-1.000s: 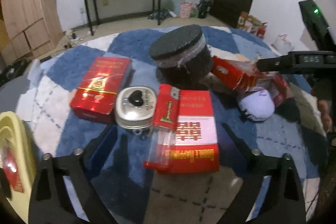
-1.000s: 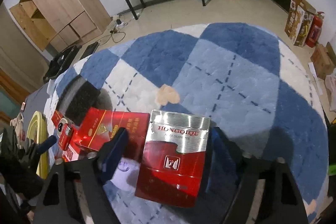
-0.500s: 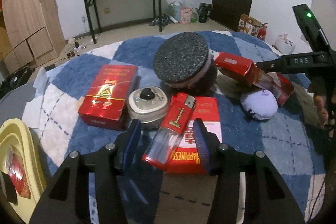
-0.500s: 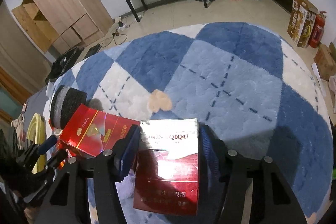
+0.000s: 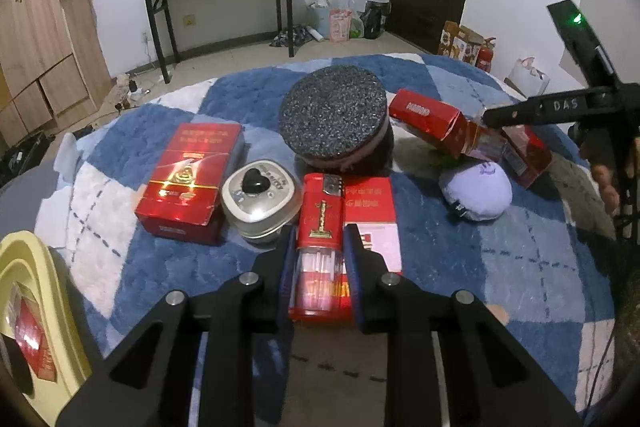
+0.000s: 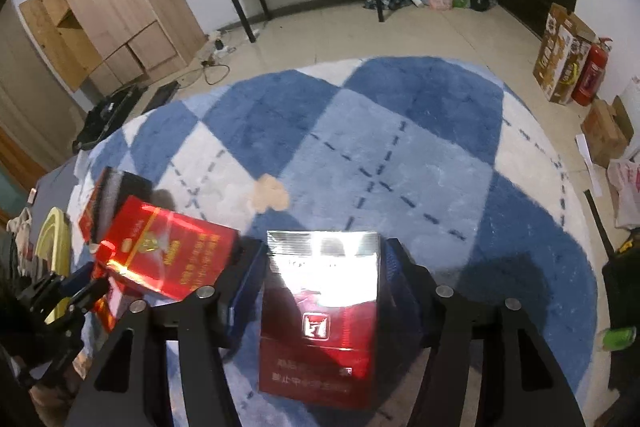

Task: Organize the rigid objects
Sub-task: 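Grasp red-topped lighter with left tool while right tool grasps another HONGQIQU box, then lift lighter and box with both tools and carry them over the yellow tray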

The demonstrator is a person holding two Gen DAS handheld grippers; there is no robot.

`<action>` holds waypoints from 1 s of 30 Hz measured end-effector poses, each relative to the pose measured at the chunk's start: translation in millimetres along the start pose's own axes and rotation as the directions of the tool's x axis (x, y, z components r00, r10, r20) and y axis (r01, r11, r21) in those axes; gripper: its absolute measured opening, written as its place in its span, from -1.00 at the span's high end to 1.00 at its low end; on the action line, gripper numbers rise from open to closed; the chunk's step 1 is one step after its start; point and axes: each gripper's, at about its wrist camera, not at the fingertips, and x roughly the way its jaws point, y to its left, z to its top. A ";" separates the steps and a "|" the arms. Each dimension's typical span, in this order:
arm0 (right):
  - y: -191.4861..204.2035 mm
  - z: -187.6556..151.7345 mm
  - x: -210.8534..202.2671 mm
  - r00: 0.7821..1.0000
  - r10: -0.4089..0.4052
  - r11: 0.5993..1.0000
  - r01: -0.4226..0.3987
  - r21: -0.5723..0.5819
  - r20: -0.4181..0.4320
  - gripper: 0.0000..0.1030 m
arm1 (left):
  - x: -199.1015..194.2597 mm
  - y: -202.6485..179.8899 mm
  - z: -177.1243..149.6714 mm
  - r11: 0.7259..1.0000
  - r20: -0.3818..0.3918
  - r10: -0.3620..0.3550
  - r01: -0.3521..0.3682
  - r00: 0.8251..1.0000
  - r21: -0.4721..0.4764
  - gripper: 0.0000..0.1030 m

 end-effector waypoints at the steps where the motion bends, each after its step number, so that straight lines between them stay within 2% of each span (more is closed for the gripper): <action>1: 0.8 -0.6 2.5 1.000 0.001 1.000 -0.001 -0.006 -0.013 -0.41 | 0.5 -0.6 -0.6 1.000 0.001 0.001 -0.001 1.000 0.004 0.50; 6: 12.7 -1.9 -1.3 0.998 -0.045 0.996 0.042 -0.084 -0.038 -0.58 | -0.5 -1.4 -0.9 1.000 0.000 0.000 0.000 1.000 0.012 0.50; 8: 16.4 -5.0 0.1 0.993 -0.098 0.987 0.090 -0.130 -0.058 -0.70 | -0.7 -1.1 -1.0 1.000 -0.002 -0.001 0.001 1.000 0.016 0.50; 9: 19.0 -8.4 3.4 0.989 -0.121 0.980 0.107 -0.165 -0.081 -0.70 | -0.9 -0.6 -1.0 1.000 -0.003 -0.003 0.003 1.000 0.015 0.50; 12: 23.6 -11.5 11.5 0.984 -0.154 0.969 0.134 -0.206 -0.088 -0.61 | 0.6 0.0 -1.4 1.000 -0.006 -0.005 0.005 1.000 0.010 0.50; 13: 24.2 -11.1 13.4 0.983 -0.161 0.968 0.140 -0.207 -0.085 -0.50 | 1.0 0.2 -1.8 1.000 0.002 -0.005 0.005 1.000 0.003 0.50; 15: 27.6 -13.1 16.1 0.982 -0.170 0.960 0.148 -0.236 -0.080 -0.38 | 2.3 -0.9 -2.8 1.000 0.010 -0.002 0.002 1.000 -0.011 0.50; 16: 28.9 -13.7 15.3 0.984 -0.163 0.960 0.140 -0.241 -0.077 -0.18 | 2.2 -2.5 -3.2 1.000 0.015 0.003 -0.003 1.000 -0.007 0.50; 22: 21.4 -9.8 1.2 0.987 -0.159 0.966 0.148 -0.211 -0.035 -0.15 | -3.2 -1.4 -1.8 1.000 0.030 0.012 -0.012 0.999 -0.021 0.52; 30: 24.1 -10.2 -51.3 0.984 -0.161 0.966 0.173 -0.190 0.078 -0.15 | -21.7 2.6 4.4 0.999 0.067 0.034 -0.032 0.997 -0.026 0.52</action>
